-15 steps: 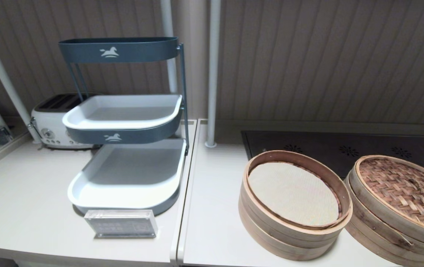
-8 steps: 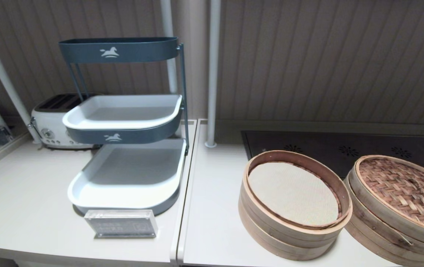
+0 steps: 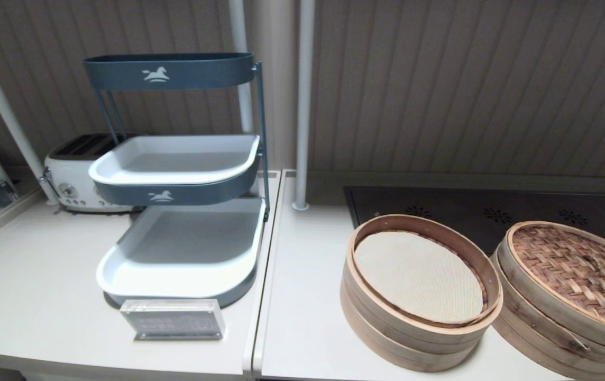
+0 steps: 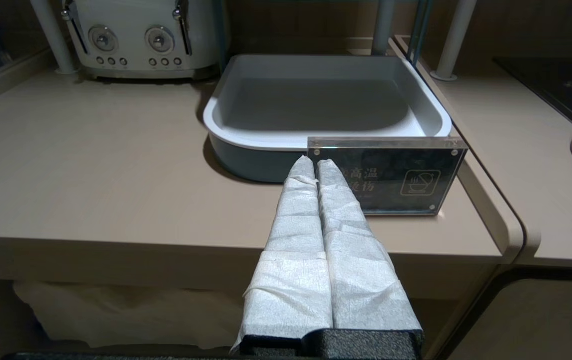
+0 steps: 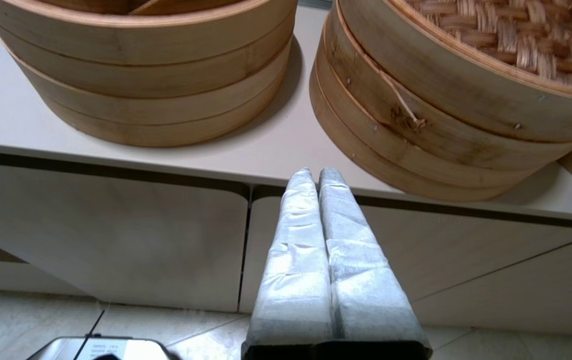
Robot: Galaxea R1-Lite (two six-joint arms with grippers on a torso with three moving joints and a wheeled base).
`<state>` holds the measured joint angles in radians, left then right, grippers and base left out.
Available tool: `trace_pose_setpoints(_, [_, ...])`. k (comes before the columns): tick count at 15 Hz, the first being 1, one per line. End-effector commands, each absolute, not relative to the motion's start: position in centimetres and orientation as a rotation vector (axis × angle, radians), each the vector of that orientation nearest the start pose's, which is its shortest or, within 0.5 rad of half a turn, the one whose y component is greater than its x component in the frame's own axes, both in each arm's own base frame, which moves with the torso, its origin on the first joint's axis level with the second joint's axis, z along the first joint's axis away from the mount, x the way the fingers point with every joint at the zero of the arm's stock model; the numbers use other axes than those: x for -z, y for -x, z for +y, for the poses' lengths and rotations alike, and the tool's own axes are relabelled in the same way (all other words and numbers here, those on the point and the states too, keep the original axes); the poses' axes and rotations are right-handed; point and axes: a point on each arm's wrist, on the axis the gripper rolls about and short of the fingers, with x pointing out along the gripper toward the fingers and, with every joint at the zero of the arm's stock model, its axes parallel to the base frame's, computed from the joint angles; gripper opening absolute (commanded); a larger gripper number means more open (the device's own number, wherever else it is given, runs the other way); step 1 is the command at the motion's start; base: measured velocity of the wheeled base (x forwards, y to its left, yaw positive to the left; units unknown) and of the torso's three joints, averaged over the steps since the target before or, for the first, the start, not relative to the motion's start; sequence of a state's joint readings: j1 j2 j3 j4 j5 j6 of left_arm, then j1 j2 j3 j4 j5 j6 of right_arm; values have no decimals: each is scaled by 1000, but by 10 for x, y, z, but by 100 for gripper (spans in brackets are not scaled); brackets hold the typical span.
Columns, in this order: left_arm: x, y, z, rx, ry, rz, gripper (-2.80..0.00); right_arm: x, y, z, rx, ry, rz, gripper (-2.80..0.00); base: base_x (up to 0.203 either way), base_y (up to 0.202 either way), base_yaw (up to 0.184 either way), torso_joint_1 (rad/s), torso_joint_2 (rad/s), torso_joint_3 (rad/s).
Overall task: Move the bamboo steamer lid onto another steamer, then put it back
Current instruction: Pick up the steamer
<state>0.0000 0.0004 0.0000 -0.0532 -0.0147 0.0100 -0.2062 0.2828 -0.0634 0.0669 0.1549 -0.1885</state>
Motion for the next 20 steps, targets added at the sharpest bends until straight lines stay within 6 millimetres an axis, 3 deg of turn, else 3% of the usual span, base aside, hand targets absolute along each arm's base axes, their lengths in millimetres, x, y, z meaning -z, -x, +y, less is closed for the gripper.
trace_pose_setpoints(1, [-73,21,0,15,-9,-28,-280,-90,2,4,25,138,285,-280,0,0,0,0,0,0])
trace_pose_setpoints(10, [-73,21,0,14,-9,-28,-280,-86,1,0,180,129,287,-280,0,0,0,0,0,0])
trace_pose_setpoints(20, [-73,21,0,15,-11,-28,-280,-79,3,1,-32,182,192,-280,0,0,0,0,0,0])
